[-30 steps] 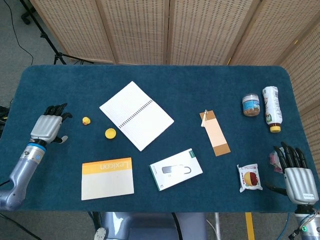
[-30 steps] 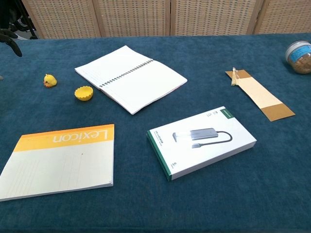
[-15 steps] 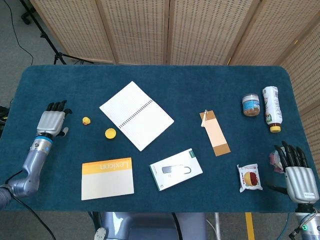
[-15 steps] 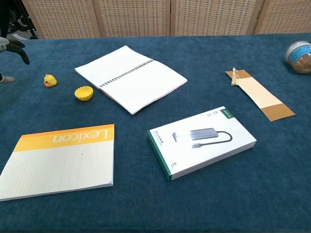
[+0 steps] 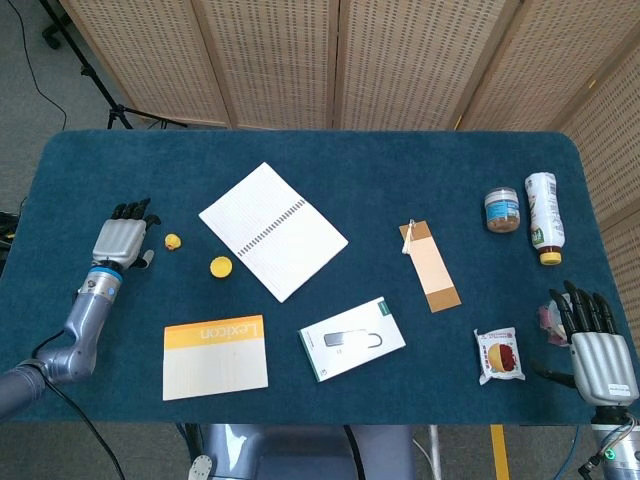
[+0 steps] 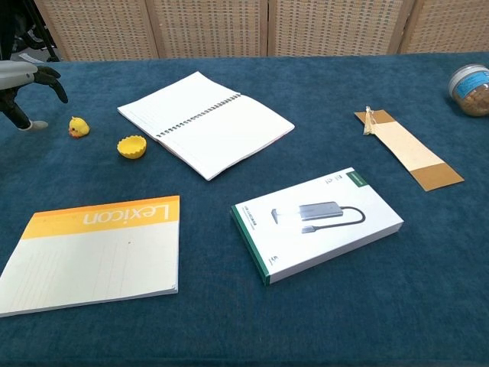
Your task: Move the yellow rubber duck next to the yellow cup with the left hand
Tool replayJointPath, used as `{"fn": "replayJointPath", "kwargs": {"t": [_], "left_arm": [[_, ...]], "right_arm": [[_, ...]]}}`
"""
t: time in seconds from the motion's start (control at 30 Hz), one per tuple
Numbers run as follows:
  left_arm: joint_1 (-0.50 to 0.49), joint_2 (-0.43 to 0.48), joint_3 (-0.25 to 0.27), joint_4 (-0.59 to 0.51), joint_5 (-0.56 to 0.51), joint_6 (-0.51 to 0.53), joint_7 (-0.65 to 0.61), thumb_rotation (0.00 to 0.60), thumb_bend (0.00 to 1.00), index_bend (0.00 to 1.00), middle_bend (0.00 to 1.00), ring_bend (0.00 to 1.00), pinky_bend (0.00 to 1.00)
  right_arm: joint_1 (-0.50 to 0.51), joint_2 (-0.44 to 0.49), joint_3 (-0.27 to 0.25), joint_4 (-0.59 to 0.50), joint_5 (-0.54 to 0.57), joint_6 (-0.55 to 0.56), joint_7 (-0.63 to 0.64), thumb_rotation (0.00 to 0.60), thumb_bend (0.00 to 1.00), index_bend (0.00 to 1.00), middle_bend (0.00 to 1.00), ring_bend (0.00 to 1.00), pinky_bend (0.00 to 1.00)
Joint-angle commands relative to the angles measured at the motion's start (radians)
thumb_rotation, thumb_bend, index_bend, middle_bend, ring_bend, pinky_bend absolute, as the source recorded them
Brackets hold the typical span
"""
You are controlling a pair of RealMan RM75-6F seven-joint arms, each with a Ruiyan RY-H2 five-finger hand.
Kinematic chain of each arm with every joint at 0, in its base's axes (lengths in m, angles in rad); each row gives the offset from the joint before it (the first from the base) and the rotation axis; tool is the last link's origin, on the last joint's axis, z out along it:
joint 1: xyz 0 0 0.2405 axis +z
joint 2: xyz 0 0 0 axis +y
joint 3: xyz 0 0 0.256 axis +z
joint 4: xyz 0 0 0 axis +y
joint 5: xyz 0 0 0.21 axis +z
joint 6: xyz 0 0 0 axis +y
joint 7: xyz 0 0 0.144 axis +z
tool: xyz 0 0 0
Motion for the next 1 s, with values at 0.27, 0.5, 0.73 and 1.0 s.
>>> {"fn": "replayJointPath", "kwargs": {"t": [0.27,0.5,0.73,1.0], "left_arm": [[-0.015,-0.019,0.001,0.023,-0.013,-0.018,0.005,0.6,0.38,0.29,0.0,0.0,0.0],[-0.027,-0.06,0.001,0.075,-0.023,-0.032,0.004,0.6,0.39,0.3,0.0,0.0,0.0],[-0.033,-0.081,-0.001,0.1,-0.015,-0.03,0.001,0.6,0.39,0.32,0.0,0.0,0.0],[-0.043,-0.105,-0.006,0.128,-0.012,-0.032,0.001,0.6,0.4,0.33,0.0,0.0,0.0]], "right_arm": [[-0.002,-0.002,0.001,0.005,-0.005,0.008,0.007,0.6,0.0,0.0,0.0,0.0,0.0],[-0.002,-0.003,0.001,0.007,-0.005,0.01,0.01,0.6,0.0,0.0,0.0,0.0,0.0],[-0.003,-0.002,0.002,0.008,-0.005,0.011,0.013,0.6,0.0,0.0,0.0,0.0,0.0],[-0.003,-0.003,0.001,0.009,-0.009,0.014,0.013,0.6,0.0,0.0,0.0,0.0,0.0]]}}
